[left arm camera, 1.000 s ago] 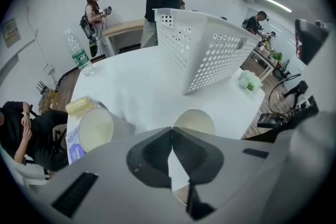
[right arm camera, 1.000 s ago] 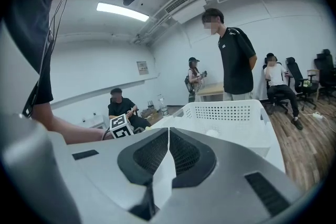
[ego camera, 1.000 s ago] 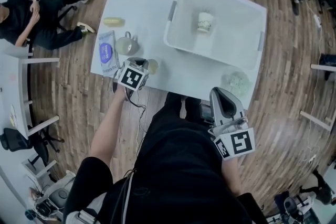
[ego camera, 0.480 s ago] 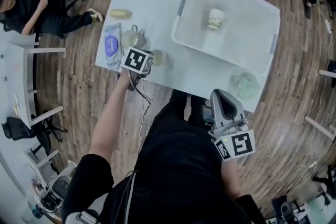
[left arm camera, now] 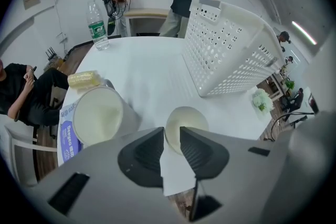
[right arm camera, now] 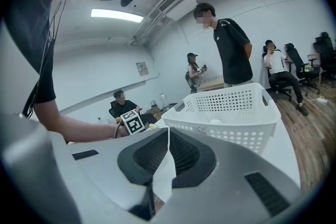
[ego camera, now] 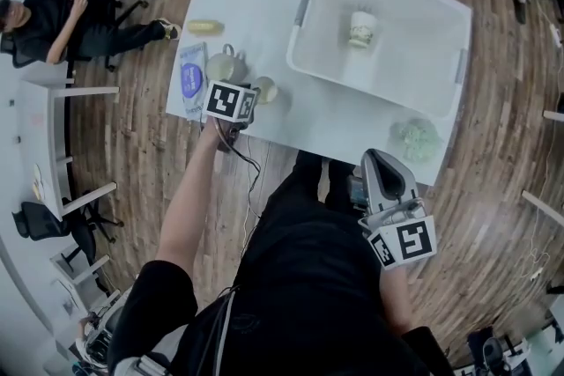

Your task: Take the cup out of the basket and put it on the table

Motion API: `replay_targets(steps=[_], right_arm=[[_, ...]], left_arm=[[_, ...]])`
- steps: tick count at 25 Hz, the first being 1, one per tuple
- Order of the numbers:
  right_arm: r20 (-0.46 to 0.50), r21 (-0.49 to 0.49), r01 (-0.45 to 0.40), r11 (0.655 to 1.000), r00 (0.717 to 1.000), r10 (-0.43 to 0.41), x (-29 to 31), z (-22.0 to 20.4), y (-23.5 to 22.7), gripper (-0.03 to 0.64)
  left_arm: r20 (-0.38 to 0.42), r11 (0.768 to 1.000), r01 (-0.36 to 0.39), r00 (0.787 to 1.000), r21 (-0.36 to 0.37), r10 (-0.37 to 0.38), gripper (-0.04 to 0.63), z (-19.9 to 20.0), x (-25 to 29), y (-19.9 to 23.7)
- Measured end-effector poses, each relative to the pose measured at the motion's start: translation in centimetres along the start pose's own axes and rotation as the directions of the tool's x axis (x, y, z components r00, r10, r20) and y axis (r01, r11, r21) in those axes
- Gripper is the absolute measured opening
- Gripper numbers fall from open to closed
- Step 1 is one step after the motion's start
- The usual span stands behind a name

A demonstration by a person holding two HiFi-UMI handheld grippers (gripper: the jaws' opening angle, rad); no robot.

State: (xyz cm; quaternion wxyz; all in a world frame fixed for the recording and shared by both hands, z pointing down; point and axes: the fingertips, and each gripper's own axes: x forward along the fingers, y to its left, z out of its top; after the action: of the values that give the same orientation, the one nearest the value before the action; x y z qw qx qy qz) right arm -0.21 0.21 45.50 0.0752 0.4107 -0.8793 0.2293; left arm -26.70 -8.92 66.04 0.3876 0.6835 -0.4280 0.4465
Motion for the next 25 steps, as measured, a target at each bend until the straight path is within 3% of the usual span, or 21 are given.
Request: replay_targets(steps=[3, 10, 13, 15, 19, 21, 22, 25], right_arm=[[-0.003, 0.002, 0.003, 1.000, 1.000, -0.003, -0.1, -0.2, -0.4, 0.026], [-0.004, 0.007, 0.017, 1.000, 1.000, -0.017, -0.6, -0.3, -1.3, 0.026], [0.008, -0.004, 0.018, 1.000, 1.000, -0.018, -0.8, 0.0, -1.5, 0.026], [0.017, -0.015, 0.022, 1.000, 1.000, -0.022, -1.1, 0.4, -1.4, 0.026], [0.048, -0.043, 0.033, 0.999, 0.998, -0.031, -1.4, 1.9, -1.6, 0.026], [0.066, -0.050, 0.041, 0.998, 0.997, -0.038, -1.6, 2.7, -1.7, 0.026], [0.075, -0.054, 0.045, 0.998, 0.996, -0.041, -1.7, 3.1, -1.7, 0.026], [0.104, -0.072, 0.054, 0.996, 0.993, -0.047, -1.7, 4.3, -1.6, 0.026]], left_arm=[[0.022, 1.000, -0.019, 1.000, -0.015, 0.019, 0.130, 0.0, 0.0, 0.2], [0.069, 0.998, -0.057, 0.996, -0.038, 0.060, 0.132, -0.1, -1.0, 0.6], [0.166, 0.996, -0.072, 0.983, -0.046, 0.078, 0.108, 1.1, -3.0, 0.1], [0.266, 0.996, -0.080, 0.960, -0.036, 0.086, 0.074, 2.4, -5.4, -0.8], [0.456, 0.997, -0.082, 0.887, 0.002, 0.072, 0.021, 5.0, -10.4, -3.9], [0.545, 0.998, -0.036, 0.838, 0.057, -0.001, 0.012, 6.1, -12.6, -6.4], [0.597, 0.995, 0.001, 0.800, 0.103, -0.063, 0.011, 6.8, -13.7, -7.8], [0.725, 0.968, 0.086, 0.648, 0.235, -0.234, 0.009, 8.7, -16.9, -11.9]])
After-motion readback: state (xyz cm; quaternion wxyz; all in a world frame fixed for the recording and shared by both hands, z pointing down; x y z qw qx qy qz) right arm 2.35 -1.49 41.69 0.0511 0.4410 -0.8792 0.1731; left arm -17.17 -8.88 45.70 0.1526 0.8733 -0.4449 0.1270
